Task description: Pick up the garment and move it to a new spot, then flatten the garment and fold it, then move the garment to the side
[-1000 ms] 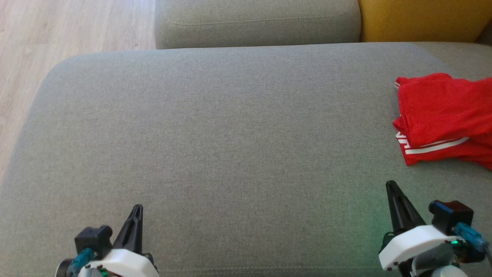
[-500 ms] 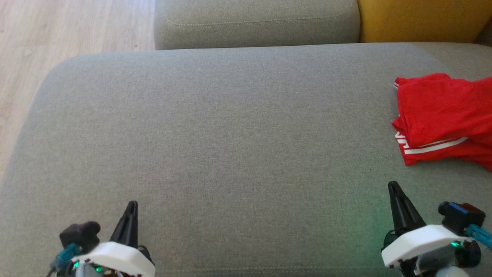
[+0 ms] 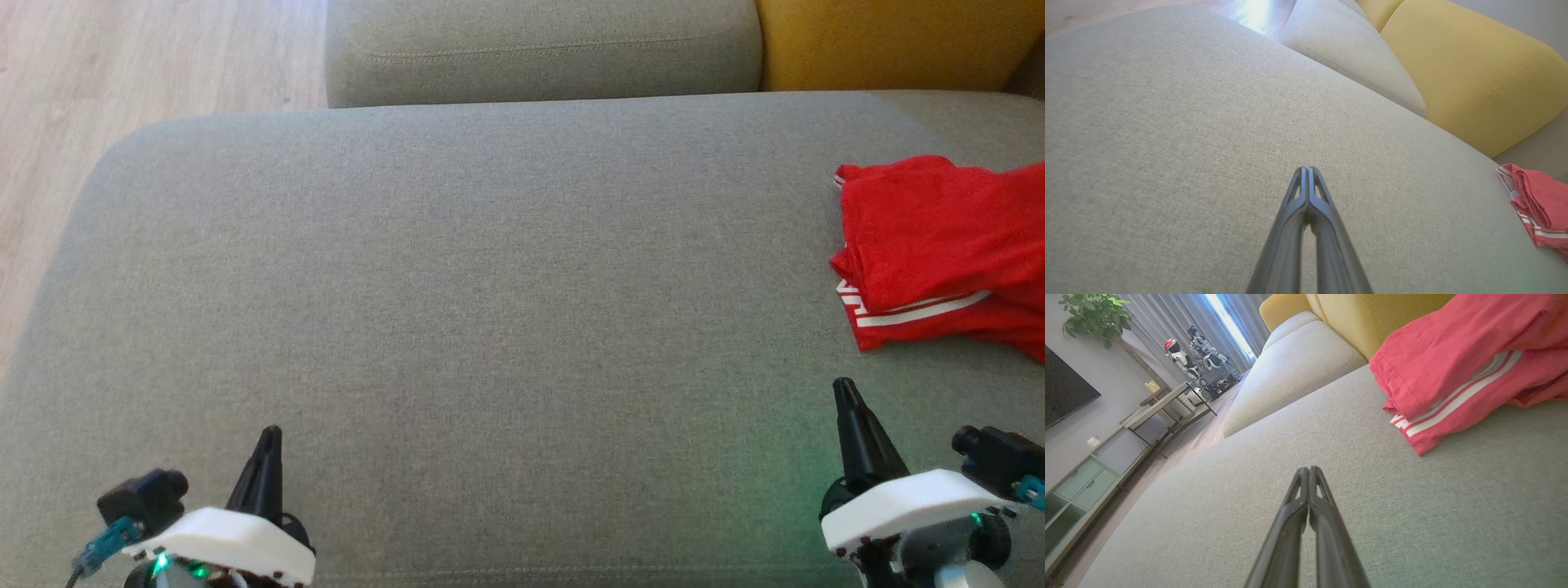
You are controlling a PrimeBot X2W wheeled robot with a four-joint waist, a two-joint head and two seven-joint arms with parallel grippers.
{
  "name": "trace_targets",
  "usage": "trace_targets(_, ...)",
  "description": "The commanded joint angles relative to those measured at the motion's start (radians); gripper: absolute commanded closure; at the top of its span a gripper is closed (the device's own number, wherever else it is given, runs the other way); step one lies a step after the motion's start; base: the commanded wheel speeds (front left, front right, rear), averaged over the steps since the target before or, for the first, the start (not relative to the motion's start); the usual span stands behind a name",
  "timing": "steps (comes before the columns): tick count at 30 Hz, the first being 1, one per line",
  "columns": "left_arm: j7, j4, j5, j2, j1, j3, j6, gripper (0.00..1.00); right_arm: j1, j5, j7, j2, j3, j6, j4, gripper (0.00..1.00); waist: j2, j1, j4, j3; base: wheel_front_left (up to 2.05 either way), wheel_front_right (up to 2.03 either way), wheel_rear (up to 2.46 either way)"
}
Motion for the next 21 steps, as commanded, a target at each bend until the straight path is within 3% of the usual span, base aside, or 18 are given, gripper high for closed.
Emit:
trace_targets(1, 0.005, -0.028, -0.025, 0.003, -0.059, 0.024, -0.009, 1.00, -0.053, 0.031, -0.004, -0.017, 0.000, 0.001, -0.026, 1.00, 0.0000, 0.0000, 0.000, 0.000, 0.00, 0.00, 0.00)
trace_targets(21, 0.054, -0.023, -0.235, -0.018, -0.086, 0.077, -0.037, 1.00, -0.083, 0.270, -0.001, -0.022, -0.012, 0.002, 0.006, 1.00, 0.0000, 0.0000, -0.004, -0.004, 0.00, 0.00, 0.00)
